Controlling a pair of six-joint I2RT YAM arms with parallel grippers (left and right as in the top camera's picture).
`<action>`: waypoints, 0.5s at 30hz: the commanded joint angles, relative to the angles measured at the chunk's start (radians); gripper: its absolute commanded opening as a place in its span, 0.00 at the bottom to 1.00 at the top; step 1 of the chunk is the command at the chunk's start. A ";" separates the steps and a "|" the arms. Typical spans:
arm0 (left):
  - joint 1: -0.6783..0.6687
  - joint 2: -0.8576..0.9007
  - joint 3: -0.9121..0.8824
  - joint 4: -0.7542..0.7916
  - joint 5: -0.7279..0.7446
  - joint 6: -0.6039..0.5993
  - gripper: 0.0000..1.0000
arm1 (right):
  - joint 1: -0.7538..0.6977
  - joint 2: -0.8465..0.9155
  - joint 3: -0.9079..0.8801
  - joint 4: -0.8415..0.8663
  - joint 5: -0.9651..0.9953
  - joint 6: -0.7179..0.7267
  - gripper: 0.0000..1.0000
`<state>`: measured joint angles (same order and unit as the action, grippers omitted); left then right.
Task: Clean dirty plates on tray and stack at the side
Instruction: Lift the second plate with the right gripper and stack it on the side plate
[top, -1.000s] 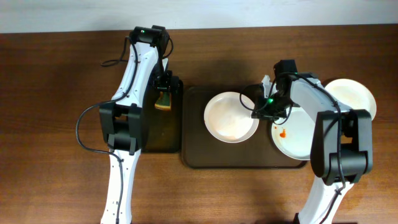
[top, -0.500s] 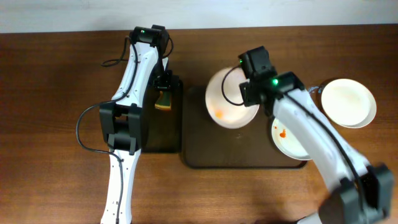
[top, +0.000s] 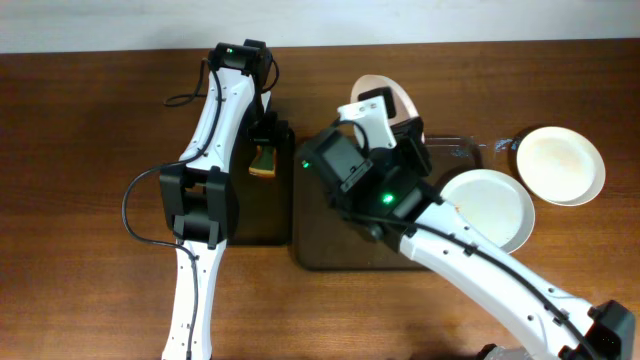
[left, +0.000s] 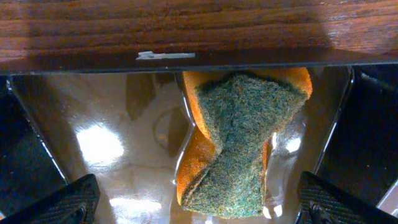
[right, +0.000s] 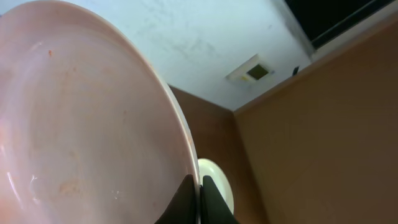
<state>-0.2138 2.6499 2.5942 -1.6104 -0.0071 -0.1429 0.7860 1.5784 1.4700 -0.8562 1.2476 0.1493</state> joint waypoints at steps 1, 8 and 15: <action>-0.001 0.004 0.000 0.002 0.011 0.002 1.00 | 0.011 0.000 0.008 0.017 0.072 0.024 0.04; -0.001 0.004 0.000 0.002 0.011 0.002 1.00 | -0.003 0.001 0.008 0.023 -0.032 0.024 0.04; -0.001 0.004 0.000 0.002 0.011 0.002 1.00 | -0.322 0.001 0.008 -0.018 -0.953 0.104 0.04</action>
<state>-0.2138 2.6499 2.5942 -1.6100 -0.0071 -0.1429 0.6025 1.5829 1.4700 -0.8700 0.7185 0.1837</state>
